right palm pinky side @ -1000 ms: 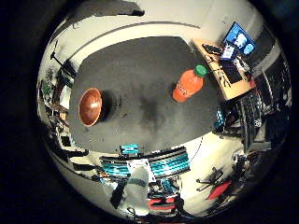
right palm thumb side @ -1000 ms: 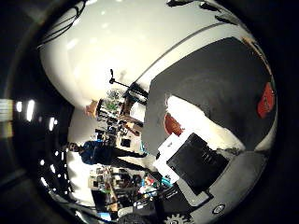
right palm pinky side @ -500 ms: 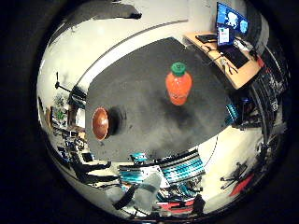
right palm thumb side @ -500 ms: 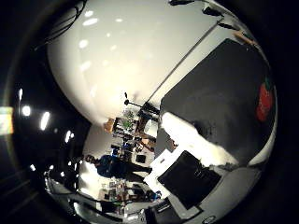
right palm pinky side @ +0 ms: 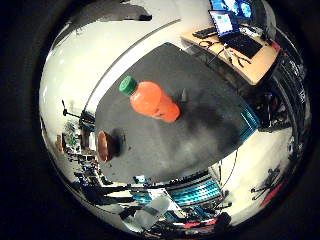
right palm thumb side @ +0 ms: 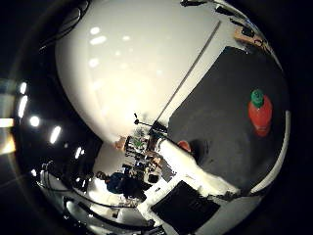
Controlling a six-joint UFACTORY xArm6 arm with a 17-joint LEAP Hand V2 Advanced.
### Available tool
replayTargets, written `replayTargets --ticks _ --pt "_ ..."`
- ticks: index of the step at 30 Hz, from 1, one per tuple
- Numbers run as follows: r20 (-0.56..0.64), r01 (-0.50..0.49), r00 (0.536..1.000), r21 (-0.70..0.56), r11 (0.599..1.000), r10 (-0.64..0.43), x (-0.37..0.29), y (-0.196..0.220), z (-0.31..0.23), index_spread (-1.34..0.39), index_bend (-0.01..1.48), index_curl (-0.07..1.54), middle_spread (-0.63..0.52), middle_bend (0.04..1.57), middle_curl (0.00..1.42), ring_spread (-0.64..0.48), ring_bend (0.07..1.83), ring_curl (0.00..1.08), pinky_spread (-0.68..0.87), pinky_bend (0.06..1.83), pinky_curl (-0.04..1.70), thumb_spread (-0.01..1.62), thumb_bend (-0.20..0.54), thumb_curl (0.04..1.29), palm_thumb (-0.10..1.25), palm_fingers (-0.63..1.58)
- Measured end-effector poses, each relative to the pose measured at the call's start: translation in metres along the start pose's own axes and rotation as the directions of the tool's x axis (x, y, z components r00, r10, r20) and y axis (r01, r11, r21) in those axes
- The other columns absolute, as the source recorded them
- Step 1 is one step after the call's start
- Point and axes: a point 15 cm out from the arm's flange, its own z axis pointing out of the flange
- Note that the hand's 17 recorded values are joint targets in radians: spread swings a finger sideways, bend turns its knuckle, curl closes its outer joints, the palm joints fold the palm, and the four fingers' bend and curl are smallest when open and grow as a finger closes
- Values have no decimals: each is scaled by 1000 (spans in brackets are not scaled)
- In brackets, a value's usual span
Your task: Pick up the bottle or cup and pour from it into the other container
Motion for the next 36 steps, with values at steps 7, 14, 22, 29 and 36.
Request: replayTargets --ticks 7,14,22,29,36 --pt "1 2 1000 14 1000 -2 37 -6 -7 -231 161 312 77 296 337 170 574 169 422 939 -4 975 -29 316 534 137" --pt "30 4 1000 6 1000 -4 67 -3 0 -220 174 304 96 294 339 181 518 177 425 885 -5 976 -28 321 528 83" --pt "78 -10 997 -7 1000 10 96 10 20 -208 161 299 112 267 334 189 465 193 433 818 1 971 -28 315 518 64" --pt "97 -23 995 -11 1000 24 119 17 35 -204 161 289 124 256 335 190 437 207 438 800 9 971 -28 313 518 56" --pt "123 -43 991 -30 999 47 137 24 55 -203 160 282 127 249 336 190 422 218 440 787 17 973 -28 315 513 61"
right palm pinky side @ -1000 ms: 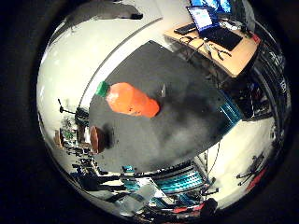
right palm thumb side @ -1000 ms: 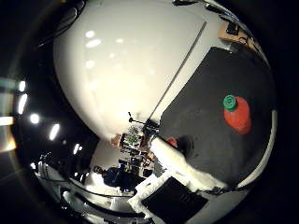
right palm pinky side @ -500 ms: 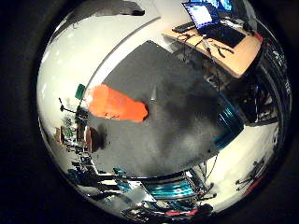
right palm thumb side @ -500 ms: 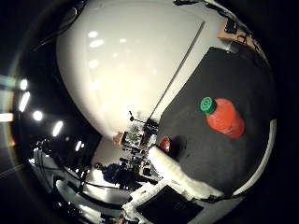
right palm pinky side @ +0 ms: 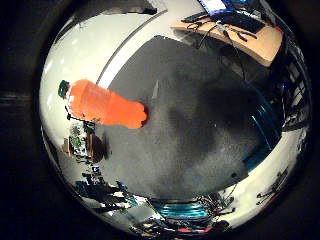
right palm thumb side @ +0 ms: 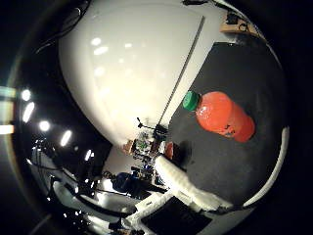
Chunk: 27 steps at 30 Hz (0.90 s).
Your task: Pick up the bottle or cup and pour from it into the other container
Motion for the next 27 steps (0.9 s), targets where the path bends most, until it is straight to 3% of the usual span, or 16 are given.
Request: replayTargets --ticks 27 --pt "109 39 994 -106 994 -27 -15 1 85 -206 161 280 110 260 340 181 407 241 426 756 26 982 -27 313 533 108"
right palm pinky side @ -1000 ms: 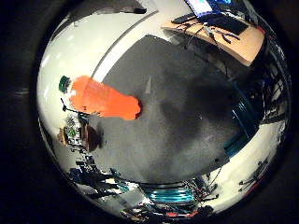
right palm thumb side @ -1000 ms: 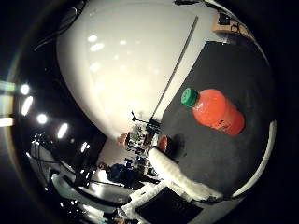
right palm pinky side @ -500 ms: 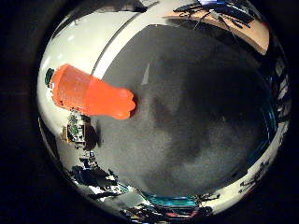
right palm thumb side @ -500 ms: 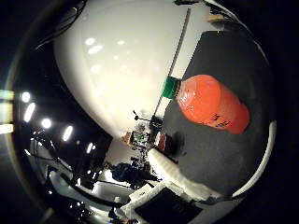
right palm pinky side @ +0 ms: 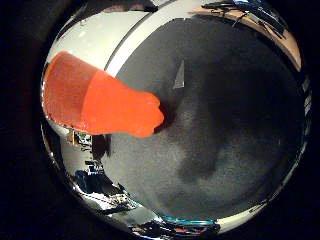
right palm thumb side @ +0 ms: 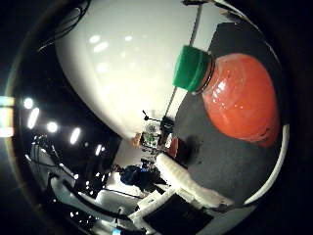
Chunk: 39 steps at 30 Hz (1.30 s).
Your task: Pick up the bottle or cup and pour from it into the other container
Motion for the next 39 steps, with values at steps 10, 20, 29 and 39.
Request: replayTargets --ticks 10,20,29,39 --pt "14 2 1000 -34 999 -2 -3 5 17 -207 163 279 72 287 345 157 470 249 417 763 4 982 -27 317 552 212" --pt "17 9 1000 -54 999 -8 -4 5 26 -236 184 307 -27 358 364 51 658 261 301 761 -13 993 -22 335 614 495" --pt "22 11 1000 -58 998 -10 -4 6 28 -323 218 369 -152 587 455 -139 907 320 -83 925 -3 994 -12 408 760 1005" --pt "35 23 999 -91 996 -19 -10 7 37 -270 540 577 -114 890 590 -152 1090 443 -388 1211 162 846 -23 513 906 1304"
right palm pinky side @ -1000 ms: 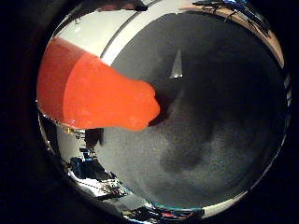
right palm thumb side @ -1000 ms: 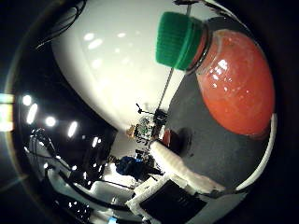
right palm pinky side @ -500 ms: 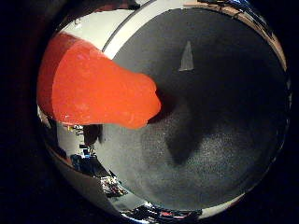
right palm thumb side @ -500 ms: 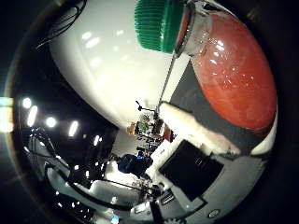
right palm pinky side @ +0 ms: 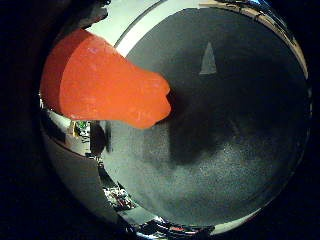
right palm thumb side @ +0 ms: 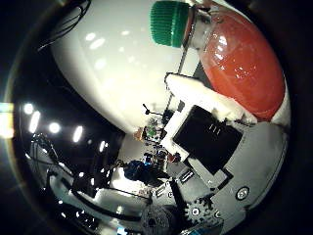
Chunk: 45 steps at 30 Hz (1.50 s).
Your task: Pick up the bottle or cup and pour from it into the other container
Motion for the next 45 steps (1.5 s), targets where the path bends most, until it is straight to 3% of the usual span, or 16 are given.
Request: replayTargets --ticks 6,12,17,26,35,41,45 --pt "-8 -6 1000 -41 999 5 4 10 3 -190 847 687 -80 1085 630 -155 1208 506 -306 1323 300 797 -21 569 960 1296" --pt "13 -8 1000 -51 999 9 4 12 6 -167 992 725 -79 1201 656 -169 1283 554 -268 1358 390 565 -20 675 1021 1210" --pt "46 8 999 -55 998 -5 -7 10 5 -163 1087 744 -82 1284 680 -187 1333 600 -242 1404 462 551 -17 732 1065 1181" --pt "68 59 996 -45 997 -56 -41 0 -4 -158 1178 752 -104 1361 703 -214 1353 679 -198 1469 595 472 -19 816 1101 1119" --pt "56 175 984 -87 981 -171 -105 -12 -1 -157 1210 744 -105 1383 705 -225 1347 744 -188 1427 699 387 -19 875 1114 1108" --pt "55 272 962 -151 950 -267 -166 -12 21 -157 1217 740 -105 1393 706 -229 1336 772 -193 1383 755 337 -22 895 1116 1107" --pt "41 351 935 -234 906 -352 -216 -3 44 -156 1223 737 -105 1394 705 -231 1328 790 -199 1353 795 307 -21 907 1116 1107"
